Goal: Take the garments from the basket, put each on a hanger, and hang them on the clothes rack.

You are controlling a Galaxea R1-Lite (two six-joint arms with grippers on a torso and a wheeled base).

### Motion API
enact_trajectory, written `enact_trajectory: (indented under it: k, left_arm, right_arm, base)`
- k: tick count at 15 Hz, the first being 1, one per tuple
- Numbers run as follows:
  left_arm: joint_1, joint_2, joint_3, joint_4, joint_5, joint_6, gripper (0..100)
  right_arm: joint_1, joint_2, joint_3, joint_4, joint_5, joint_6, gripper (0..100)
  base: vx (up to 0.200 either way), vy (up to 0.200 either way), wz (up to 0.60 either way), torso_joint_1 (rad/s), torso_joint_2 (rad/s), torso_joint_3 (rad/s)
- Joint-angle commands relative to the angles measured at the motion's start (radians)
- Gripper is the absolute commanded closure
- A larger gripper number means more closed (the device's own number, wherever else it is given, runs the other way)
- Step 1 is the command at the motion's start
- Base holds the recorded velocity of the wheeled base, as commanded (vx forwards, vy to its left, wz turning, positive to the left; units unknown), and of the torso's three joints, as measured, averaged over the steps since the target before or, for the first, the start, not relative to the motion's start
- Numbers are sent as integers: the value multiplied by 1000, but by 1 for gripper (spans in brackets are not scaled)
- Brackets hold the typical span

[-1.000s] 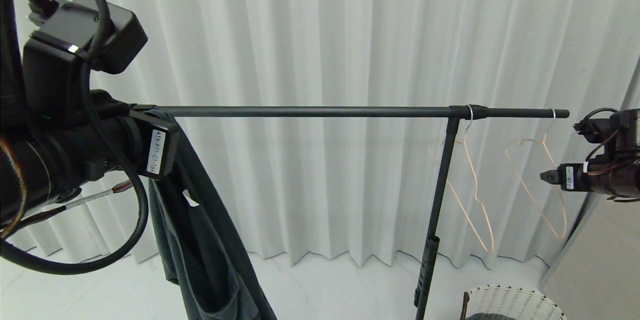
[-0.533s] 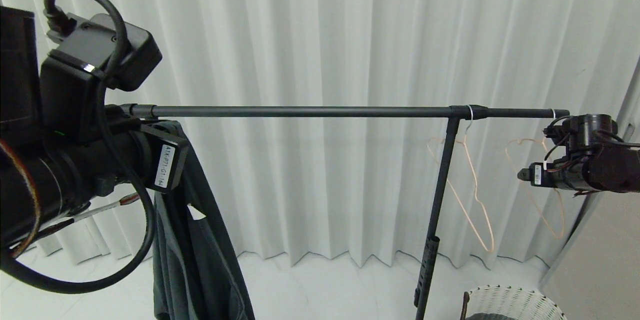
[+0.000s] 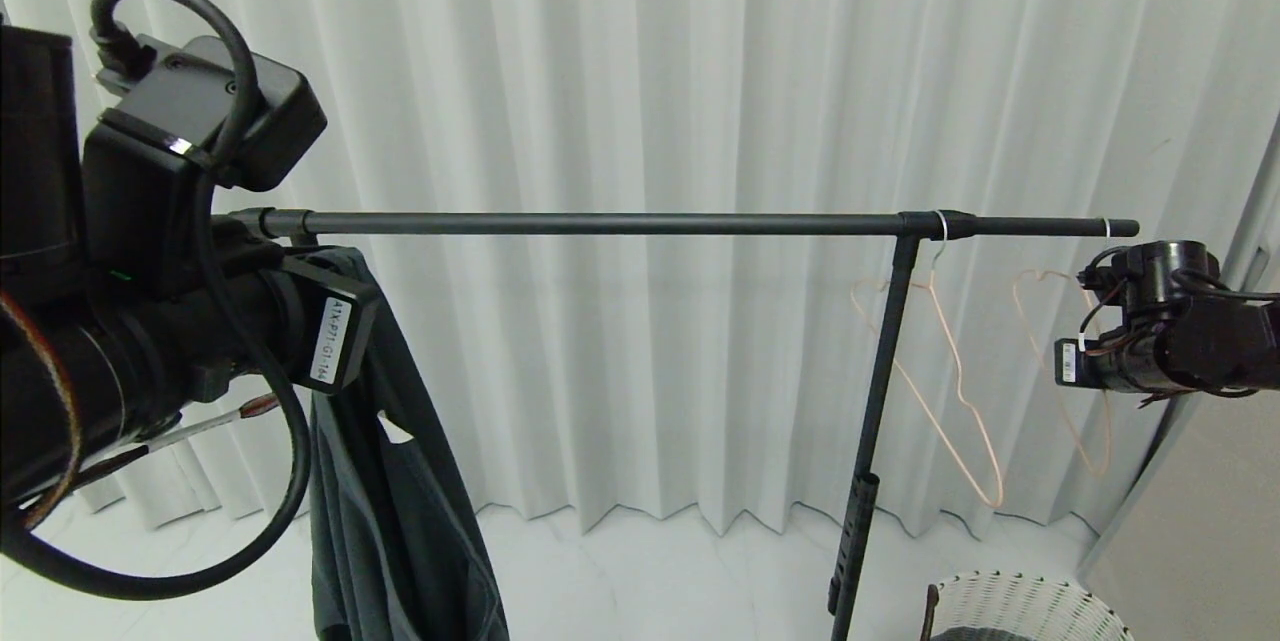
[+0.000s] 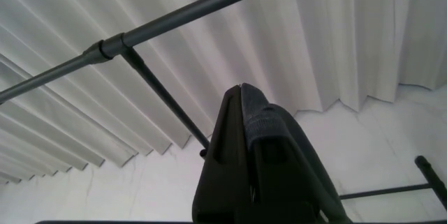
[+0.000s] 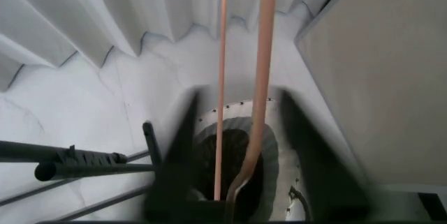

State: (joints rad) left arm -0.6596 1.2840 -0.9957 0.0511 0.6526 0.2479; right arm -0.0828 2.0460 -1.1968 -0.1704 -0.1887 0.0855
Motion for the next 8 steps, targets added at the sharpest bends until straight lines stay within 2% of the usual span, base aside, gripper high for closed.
enact_trajectory:
  k: [1, 8]
  left_arm:
    - [0, -2, 0, 0, -1, -1, 100]
    - [0, -5, 0, 0, 1, -1, 100]
  right_arm:
    - [0, -7, 0, -1, 0, 0, 100]
    - [14, -59, 8, -4, -20, -6, 100]
  base:
    - [0, 0, 0, 0, 0, 0]
    - [0, 0, 0, 0, 0, 0]
